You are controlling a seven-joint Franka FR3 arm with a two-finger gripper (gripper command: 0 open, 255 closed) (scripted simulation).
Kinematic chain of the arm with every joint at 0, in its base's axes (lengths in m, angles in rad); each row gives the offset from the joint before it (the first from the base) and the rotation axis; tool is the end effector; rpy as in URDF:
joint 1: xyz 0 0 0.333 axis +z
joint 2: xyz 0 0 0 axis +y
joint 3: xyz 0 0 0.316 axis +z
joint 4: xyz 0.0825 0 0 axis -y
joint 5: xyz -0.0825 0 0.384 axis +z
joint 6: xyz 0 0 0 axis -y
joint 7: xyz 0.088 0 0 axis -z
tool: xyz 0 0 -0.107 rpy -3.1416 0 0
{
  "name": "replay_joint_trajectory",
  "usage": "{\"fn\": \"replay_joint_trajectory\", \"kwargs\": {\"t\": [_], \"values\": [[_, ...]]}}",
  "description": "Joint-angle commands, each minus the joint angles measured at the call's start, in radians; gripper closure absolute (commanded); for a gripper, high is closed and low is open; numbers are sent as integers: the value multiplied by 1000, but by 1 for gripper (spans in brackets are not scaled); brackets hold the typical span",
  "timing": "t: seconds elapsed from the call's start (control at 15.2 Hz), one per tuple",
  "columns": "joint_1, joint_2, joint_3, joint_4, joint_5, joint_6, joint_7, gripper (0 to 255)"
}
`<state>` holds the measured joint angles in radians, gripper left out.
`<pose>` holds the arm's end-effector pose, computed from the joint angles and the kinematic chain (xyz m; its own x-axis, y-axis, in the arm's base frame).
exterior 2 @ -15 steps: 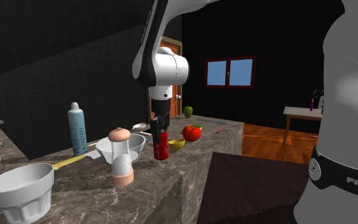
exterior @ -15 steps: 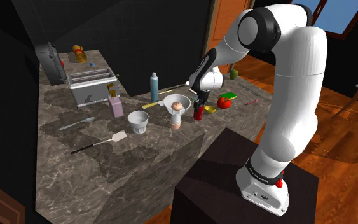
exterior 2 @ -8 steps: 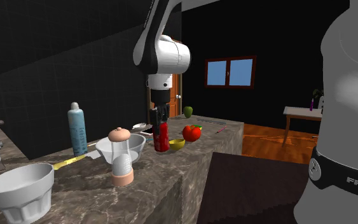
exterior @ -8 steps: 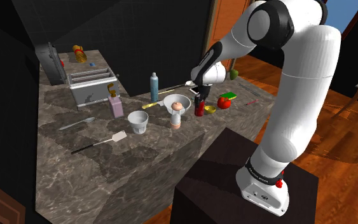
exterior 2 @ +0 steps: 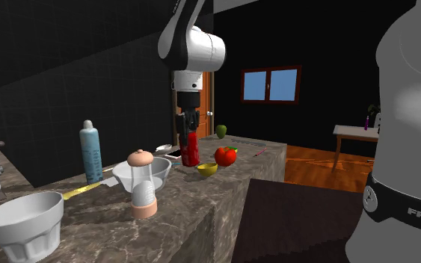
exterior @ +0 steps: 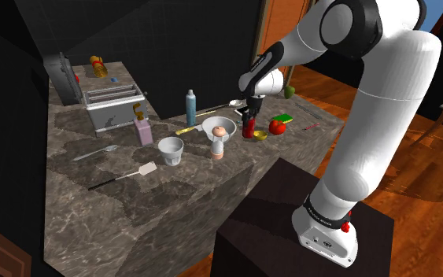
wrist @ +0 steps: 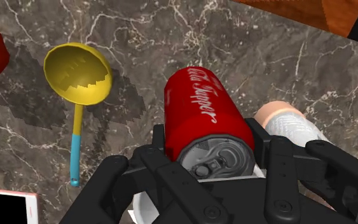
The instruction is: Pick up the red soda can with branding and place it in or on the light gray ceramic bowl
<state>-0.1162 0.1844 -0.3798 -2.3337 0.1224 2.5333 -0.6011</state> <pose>0.4566 -0.2503 0.2662 0.9995 0.0127 0.0285 0.0123 -0.9998 0.0136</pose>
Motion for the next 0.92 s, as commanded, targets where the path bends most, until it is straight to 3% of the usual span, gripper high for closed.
{"fn": "replay_joint_trajectory", "kwargs": {"t": [0.0,0.46,0.86], "values": [[5,-27,-6,2,-20,-26,15,255],[13,-102,-18,20,-71,-113,51,255],[32,65,23,277,-5,-215,80,255]]}}
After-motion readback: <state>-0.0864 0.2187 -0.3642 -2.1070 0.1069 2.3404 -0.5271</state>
